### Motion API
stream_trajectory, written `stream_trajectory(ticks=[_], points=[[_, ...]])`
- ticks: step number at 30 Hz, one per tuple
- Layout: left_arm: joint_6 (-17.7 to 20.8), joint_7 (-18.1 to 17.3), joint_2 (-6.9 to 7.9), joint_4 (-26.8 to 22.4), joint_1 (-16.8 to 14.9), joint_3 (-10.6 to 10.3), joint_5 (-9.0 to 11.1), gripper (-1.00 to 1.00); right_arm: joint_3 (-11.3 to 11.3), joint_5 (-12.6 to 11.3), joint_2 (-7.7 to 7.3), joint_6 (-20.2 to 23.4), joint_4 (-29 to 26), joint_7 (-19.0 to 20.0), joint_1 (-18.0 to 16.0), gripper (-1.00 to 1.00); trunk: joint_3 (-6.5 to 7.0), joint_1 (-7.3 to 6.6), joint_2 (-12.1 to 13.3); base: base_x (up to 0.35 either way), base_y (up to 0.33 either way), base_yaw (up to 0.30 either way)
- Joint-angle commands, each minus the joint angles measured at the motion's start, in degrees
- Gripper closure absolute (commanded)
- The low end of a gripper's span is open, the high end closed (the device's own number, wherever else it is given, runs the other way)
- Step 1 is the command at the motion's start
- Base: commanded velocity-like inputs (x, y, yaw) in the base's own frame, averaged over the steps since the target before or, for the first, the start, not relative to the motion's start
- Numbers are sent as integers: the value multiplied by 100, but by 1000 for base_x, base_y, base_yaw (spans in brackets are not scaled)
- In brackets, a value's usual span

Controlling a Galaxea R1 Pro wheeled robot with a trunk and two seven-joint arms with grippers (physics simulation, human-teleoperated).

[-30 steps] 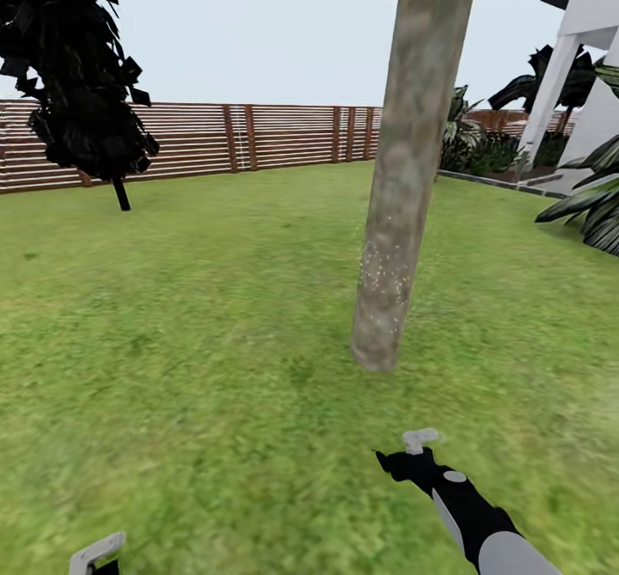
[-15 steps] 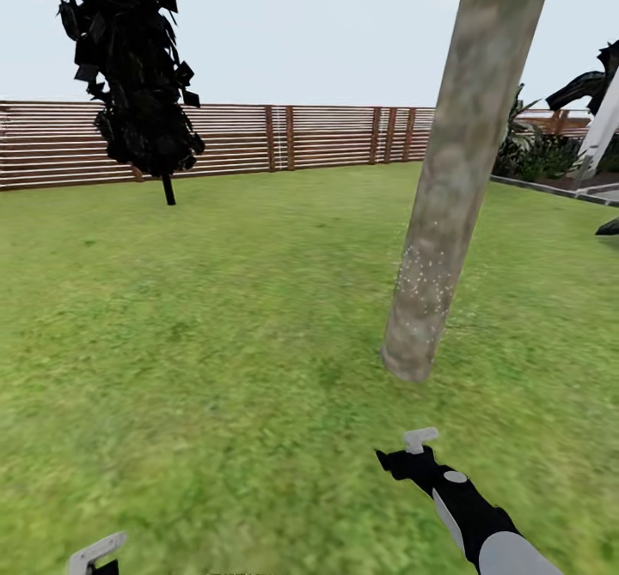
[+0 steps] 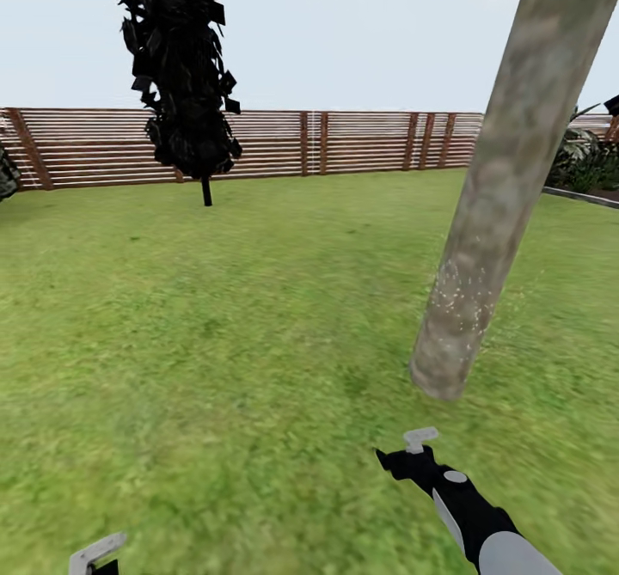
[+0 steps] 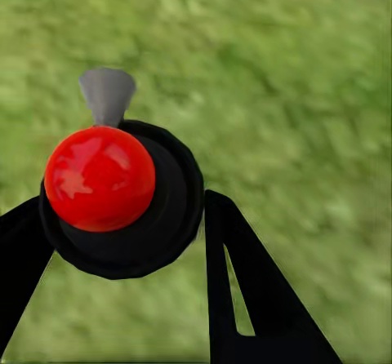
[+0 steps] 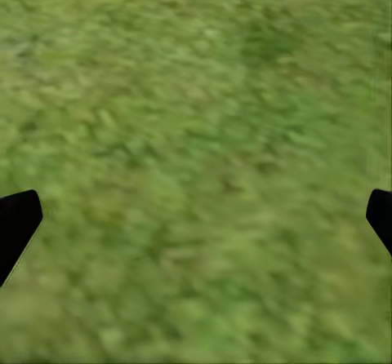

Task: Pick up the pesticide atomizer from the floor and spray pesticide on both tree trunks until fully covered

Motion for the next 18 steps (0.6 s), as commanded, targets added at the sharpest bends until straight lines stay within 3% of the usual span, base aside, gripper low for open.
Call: stream_trajectory(ticks=[1, 18], points=[[-22, 17, 1, 9, -5, -25, 45, 100, -48, 60, 3, -17, -1, 40, -2, -100, 19, -23, 39, 0, 0, 235], [-22, 17, 1, 9, -5, -25, 45, 100, -48, 60, 3, -17, -1, 40, -2, -100, 398, -375, 681, 0, 0, 234]])
